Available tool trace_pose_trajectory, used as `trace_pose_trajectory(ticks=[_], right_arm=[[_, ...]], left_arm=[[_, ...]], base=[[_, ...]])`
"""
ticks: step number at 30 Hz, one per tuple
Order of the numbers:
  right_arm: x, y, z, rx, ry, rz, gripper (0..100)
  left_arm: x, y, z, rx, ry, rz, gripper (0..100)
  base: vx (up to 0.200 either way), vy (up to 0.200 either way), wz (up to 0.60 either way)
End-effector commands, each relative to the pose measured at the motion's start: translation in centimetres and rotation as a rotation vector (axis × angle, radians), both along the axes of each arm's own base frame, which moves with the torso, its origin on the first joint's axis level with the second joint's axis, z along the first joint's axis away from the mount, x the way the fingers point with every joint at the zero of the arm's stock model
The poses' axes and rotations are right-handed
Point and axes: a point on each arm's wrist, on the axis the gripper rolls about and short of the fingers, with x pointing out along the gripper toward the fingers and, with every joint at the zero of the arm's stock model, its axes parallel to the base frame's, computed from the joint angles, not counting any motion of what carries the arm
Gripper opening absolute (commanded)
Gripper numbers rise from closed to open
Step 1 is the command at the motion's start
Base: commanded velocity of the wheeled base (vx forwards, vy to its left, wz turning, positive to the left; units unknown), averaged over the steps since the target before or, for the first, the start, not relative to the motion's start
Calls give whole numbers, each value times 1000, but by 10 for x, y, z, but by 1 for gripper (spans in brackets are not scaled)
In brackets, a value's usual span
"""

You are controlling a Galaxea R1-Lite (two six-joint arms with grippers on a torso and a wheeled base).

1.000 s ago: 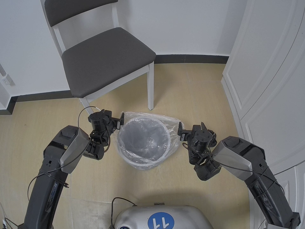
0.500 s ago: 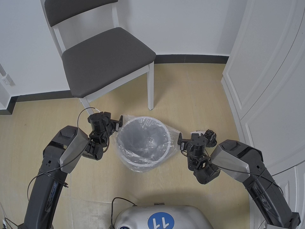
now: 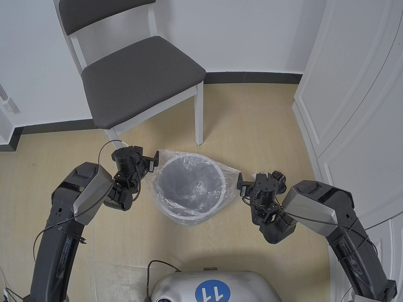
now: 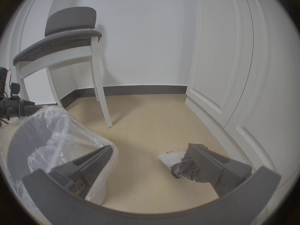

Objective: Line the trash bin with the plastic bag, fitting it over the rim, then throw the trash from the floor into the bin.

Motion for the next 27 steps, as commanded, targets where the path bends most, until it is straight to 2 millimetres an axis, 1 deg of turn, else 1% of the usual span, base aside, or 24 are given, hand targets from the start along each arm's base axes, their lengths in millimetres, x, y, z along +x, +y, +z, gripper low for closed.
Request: trace_pose_trajectory(ticks=[1, 2, 3, 4, 7, 11, 15, 17, 20, 21, 22, 27], right_arm=[[-23, 3, 38, 0, -19, 56, 100], [-27, 3, 38, -6, -9, 68, 100], [-27, 3, 38, -6, -9, 68, 100], [-33, 3, 39, -17, 5, 80, 100], [-37, 2, 38, -39, 15, 87, 100], [-38, 1, 39, -42, 8, 99, 100], [-44, -2, 44, -47, 22, 130, 100], [-46, -2, 43, -51, 30, 143, 100], [-46, -3, 36, -61, 53, 143, 100], [-46, -3, 36, -61, 53, 143, 100], [-43, -5, 30, -67, 67, 137, 100], [-38, -6, 10, -80, 97, 130, 100]], left_arm=[[-30, 0, 28, 17, 50, -25, 100], [-35, -1, 31, 19, 62, -34, 100], [-35, -1, 31, 19, 62, -34, 100], [-43, 0, 34, 26, 82, -50, 100], [-53, 1, 40, 39, 102, -75, 100], [-57, 2, 48, 38, 91, -81, 100], [-57, 5, 56, 34, 67, -75, 100], [-61, 7, 59, 37, 78, -77, 100], [-71, 12, 56, 65, 138, -86, 100], [-71, 12, 56, 65, 138, -86, 100], [-76, 15, 52, 100, 195, -86, 100], [-76, 17, 44, 113, 252, -84, 100]], base=[[0, 0, 0], [0, 0, 0], [0, 0, 0], [0, 0, 0], [0, 0, 0], [0, 0, 0], [0, 0, 0], [0, 0, 0], [0, 0, 0], [0, 0, 0], [0, 0, 0], [0, 0, 0]])
